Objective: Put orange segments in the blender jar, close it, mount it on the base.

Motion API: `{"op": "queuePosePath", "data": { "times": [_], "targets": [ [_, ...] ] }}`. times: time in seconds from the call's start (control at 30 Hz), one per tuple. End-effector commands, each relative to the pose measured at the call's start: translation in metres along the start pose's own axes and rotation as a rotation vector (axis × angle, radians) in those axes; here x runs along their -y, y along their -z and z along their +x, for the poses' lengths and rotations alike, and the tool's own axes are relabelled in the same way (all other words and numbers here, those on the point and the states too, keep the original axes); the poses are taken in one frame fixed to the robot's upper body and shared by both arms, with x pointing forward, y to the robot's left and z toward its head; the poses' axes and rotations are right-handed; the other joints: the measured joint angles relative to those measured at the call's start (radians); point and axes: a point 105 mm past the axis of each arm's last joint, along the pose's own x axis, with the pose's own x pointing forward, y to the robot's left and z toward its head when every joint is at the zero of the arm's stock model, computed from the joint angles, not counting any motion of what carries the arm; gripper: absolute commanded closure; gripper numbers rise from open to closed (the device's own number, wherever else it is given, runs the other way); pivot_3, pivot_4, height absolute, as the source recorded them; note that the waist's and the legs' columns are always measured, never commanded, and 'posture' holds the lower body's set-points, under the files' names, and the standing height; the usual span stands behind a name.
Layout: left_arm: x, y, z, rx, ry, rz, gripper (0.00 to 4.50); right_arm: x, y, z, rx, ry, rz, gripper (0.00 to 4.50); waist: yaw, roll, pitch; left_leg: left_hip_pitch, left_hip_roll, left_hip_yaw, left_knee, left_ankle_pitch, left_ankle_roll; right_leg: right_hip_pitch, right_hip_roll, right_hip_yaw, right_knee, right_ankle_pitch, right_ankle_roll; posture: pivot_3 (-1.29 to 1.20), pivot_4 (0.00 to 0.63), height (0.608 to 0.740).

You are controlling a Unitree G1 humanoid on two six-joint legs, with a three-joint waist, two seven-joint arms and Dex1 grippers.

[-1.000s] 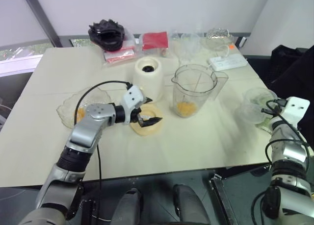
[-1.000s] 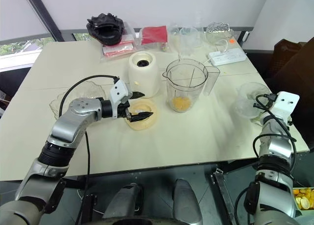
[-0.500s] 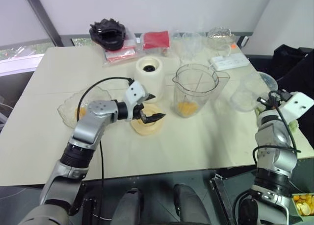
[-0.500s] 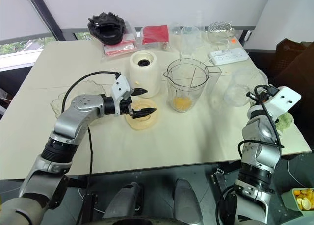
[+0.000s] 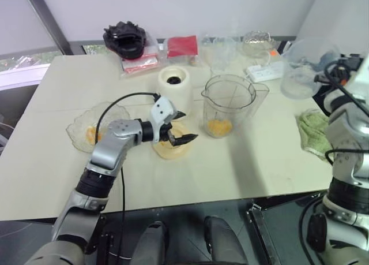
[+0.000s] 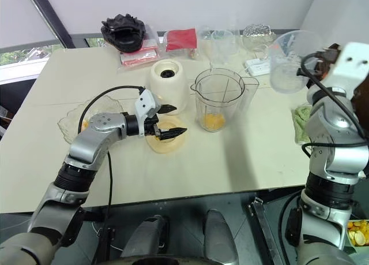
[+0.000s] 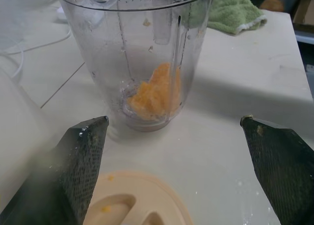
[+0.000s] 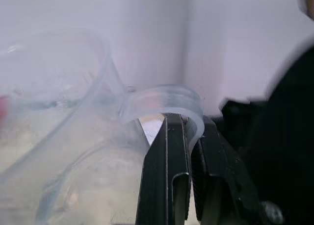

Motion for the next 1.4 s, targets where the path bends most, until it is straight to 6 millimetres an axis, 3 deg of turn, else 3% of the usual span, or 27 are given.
{"op": "queuePosePath", "data": {
  "times": [0.03, 0.37, 0.57, 0.93, 1.4],
  "targets": [
    [0.0, -0.01, 0.001, 0.034, -0.001, 0.034, 0.0, -0.008, -0.032, -0.004, 0.098, -0.033, -0.103, 4.45, 0.001, 0.0, 0.0, 0.0, 0.0, 0.0, 0.0, 0.0, 0.0, -0.001, 0.0, 0.0, 0.0, 0.0, 0.0, 0.0, 0.15, 0.74],
    [0.003, -0.008, 0.0, 0.034, -0.004, 0.028, 0.0, -0.039, -0.053, -0.012, 0.193, -0.129, -0.439, 4.45, 0.001, 0.0, 0.0, -0.01, 0.0, 0.0, 0.002, 0.0, 0.0, -0.009, 0.0, 0.0, 0.0, 0.001, 0.002, 0.0, 0.15, 0.74],
    [0.003, -0.008, 0.0, 0.032, -0.001, 0.03, 0.0, -0.048, -0.059, -0.015, 0.23, -0.152, -0.55, 4.45, 0.001, 0.0, 0.0, -0.01, 0.0, -0.001, 0.002, 0.0, 0.0, -0.009, 0.0, -0.001, 0.0, 0.001, 0.002, 0.0, 0.15, 0.74],
    [0.003, -0.008, 0.001, 0.03, 0.002, 0.035, 0.0, -0.057, -0.062, -0.017, 0.262, -0.17, -0.636, 4.45, 0.001, 0.0, 0.0, -0.01, 0.0, -0.001, 0.002, 0.0, 0.0, -0.009, 0.0, -0.001, 0.0, 0.001, 0.002, 0.0, 0.15, 0.74],
    [0.002, -0.01, 0.001, 0.029, 0.006, 0.04, 0.0, -0.051, -0.062, -0.017, 0.251, -0.156, -0.637, 4.45, 0.002, 0.0, 0.0, -0.01, 0.0, -0.001, 0.002, 0.0, 0.0, -0.009, 0.0, -0.001, 0.0, 0.001, 0.002, 0.0, 0.15, 0.74]
  ]
}}
